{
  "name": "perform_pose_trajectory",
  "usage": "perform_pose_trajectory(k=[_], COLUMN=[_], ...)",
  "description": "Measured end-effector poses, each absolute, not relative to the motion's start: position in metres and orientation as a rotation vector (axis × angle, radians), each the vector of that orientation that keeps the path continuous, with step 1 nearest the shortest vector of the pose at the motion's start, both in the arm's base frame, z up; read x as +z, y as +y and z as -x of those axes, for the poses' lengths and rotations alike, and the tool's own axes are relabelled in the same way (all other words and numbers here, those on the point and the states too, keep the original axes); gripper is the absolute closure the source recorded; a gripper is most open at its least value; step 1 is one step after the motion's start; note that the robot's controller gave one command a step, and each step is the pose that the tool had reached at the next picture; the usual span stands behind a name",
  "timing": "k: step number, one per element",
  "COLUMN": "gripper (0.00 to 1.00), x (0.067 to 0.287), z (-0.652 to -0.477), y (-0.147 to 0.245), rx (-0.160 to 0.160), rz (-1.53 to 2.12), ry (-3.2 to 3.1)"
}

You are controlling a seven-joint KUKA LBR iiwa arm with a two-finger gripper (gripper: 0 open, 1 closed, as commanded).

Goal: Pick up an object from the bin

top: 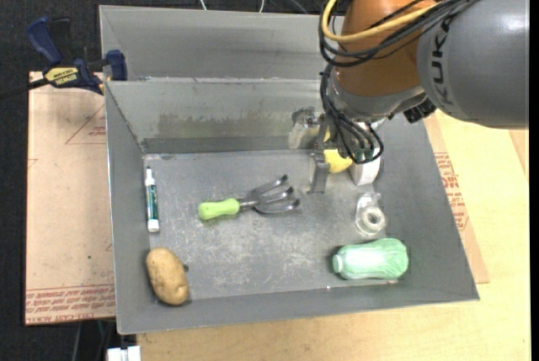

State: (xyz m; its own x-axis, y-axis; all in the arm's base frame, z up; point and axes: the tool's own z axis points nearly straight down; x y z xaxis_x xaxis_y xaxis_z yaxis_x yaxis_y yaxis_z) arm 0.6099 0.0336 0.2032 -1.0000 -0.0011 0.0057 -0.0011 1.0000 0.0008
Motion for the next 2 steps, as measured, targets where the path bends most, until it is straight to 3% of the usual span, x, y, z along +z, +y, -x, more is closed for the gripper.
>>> perform_pose_trajectory(k=[1, 2], gripper=[0.0, 0.0], x=[0.208, 0.122], z=[-0.611, -0.602], y=[0.033, 0.039], rx=[-0.002, -0.002], rz=[0.0, -0.06], ry=[-3.143, -3.146])
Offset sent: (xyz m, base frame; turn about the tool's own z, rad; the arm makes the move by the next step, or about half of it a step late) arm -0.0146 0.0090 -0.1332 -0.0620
